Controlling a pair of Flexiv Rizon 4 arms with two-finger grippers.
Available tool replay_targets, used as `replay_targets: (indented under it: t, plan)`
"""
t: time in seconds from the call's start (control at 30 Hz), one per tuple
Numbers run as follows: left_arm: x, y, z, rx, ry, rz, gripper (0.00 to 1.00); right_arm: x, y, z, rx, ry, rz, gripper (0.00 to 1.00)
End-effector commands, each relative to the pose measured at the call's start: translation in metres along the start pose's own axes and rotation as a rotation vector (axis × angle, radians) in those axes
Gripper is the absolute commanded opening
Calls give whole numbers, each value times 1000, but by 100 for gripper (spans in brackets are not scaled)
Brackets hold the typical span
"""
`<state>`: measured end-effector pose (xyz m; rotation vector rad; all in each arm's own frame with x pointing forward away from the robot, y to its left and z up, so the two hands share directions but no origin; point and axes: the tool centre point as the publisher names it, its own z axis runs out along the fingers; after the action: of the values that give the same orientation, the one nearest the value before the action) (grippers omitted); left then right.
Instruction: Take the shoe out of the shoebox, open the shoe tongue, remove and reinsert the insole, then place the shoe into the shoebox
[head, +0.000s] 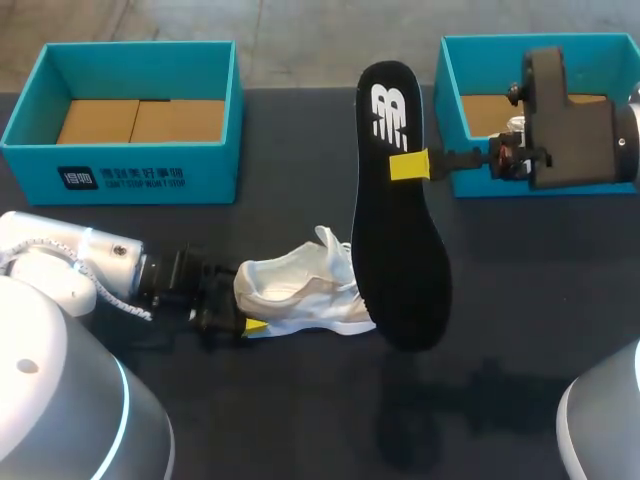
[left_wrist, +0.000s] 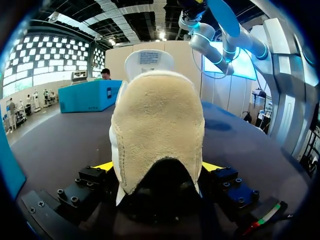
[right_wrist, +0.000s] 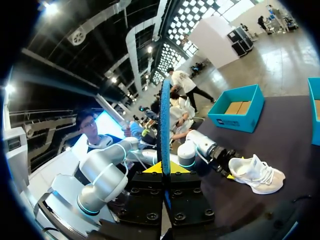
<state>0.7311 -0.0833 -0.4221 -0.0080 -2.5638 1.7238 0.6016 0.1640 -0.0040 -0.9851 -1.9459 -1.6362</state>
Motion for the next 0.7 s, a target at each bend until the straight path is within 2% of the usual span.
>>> replay_targets:
  t: [0.03,0.4,0.7]
  plan:
    - [2,-2,1,-27,16,-7,100,10,-5,4,-13,-14,2,0]
    - [0,-8,-12,-101,-26,-19,100,10,-5,4,-13,-14,2,0]
    - [0,-14,-29,-220,-39,-44,100,10,-5,4,-13,-14,2,0]
